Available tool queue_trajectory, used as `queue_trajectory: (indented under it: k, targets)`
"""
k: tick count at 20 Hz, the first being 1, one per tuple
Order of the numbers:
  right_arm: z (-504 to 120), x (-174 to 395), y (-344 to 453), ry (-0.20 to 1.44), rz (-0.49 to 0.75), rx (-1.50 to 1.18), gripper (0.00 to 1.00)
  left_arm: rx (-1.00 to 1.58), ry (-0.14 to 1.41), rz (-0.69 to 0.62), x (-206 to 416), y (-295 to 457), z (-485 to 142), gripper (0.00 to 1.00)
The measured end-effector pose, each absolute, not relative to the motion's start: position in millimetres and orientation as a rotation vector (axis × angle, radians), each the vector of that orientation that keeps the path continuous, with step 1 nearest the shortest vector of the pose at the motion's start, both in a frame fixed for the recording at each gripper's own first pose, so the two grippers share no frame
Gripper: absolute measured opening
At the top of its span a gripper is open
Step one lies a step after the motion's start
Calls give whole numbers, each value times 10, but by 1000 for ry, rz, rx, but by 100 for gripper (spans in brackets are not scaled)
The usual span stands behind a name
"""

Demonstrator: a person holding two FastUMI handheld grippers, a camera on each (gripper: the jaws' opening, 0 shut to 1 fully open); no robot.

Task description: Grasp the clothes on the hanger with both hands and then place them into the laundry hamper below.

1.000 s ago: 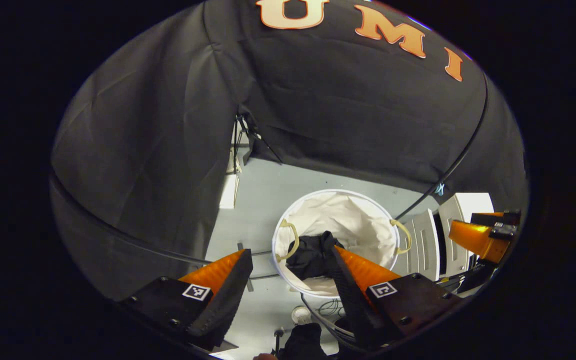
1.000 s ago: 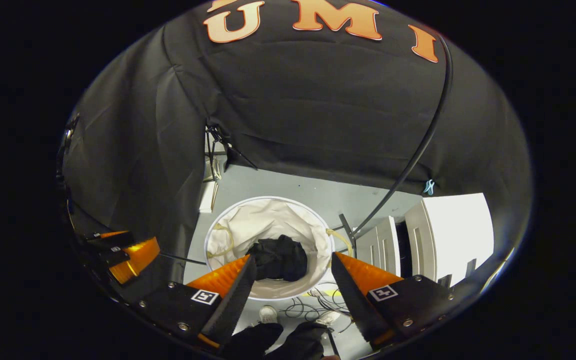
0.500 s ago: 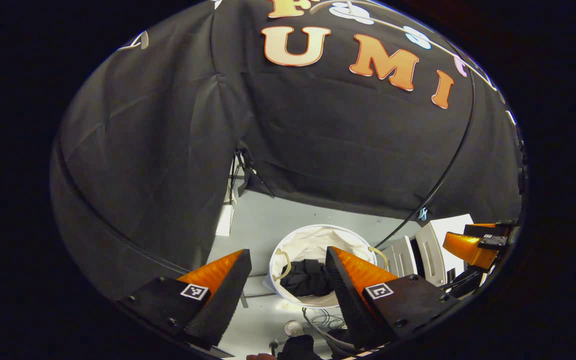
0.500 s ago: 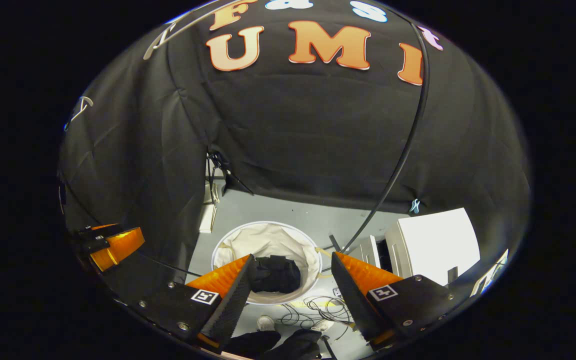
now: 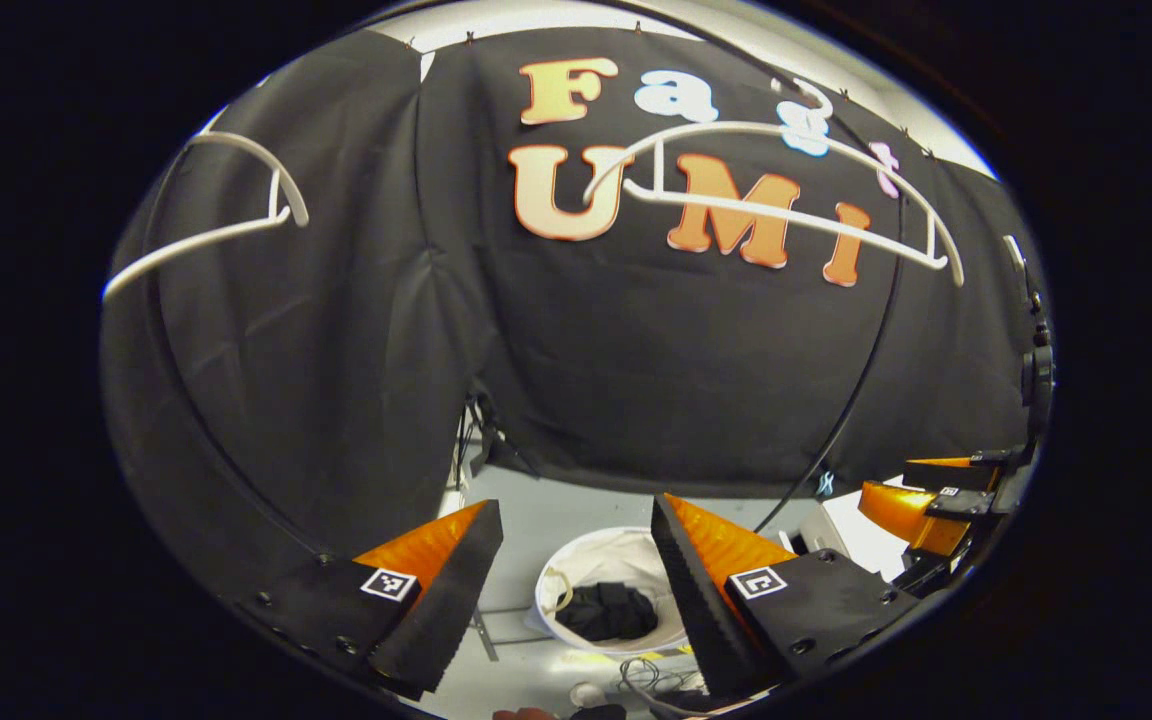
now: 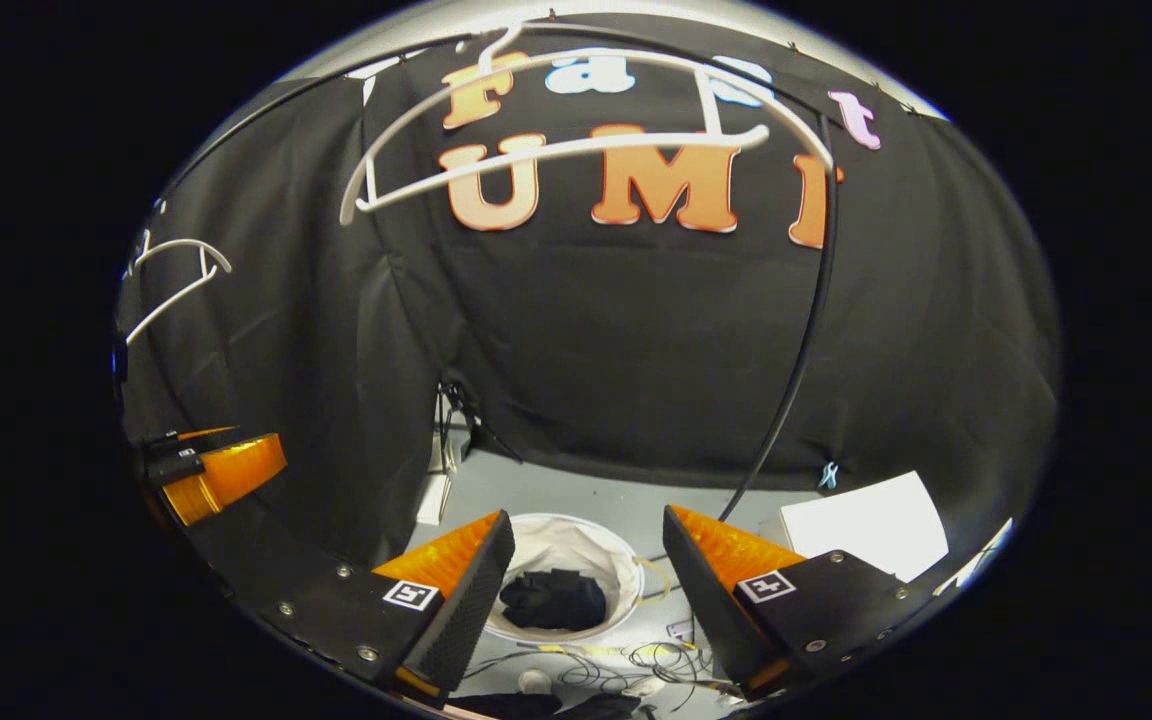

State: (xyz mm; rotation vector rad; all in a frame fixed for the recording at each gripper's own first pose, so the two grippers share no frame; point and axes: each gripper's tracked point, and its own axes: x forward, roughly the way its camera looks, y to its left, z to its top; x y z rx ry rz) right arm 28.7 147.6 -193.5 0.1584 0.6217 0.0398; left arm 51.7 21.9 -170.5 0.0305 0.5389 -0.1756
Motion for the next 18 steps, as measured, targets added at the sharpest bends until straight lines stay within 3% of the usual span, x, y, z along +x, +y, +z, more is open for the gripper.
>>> queue_trajectory:
  k: [10,12,15,16,18]
  targets:
    - [-428,418,1027,315,24,139,93,31,214,-144,769,242,-277,100]
    - [-150,375,920,255,16,128,93,46,139,-116,770,288,-45,94]
    - [192,380,802,171,-4,97,93,53,49,-83,759,402,326,94]
    - [278,368,752,145,-14,86,100,52,22,-79,740,428,456,94]
    - [436,363,690,99,-30,84,100,45,-15,-74,702,467,584,94]
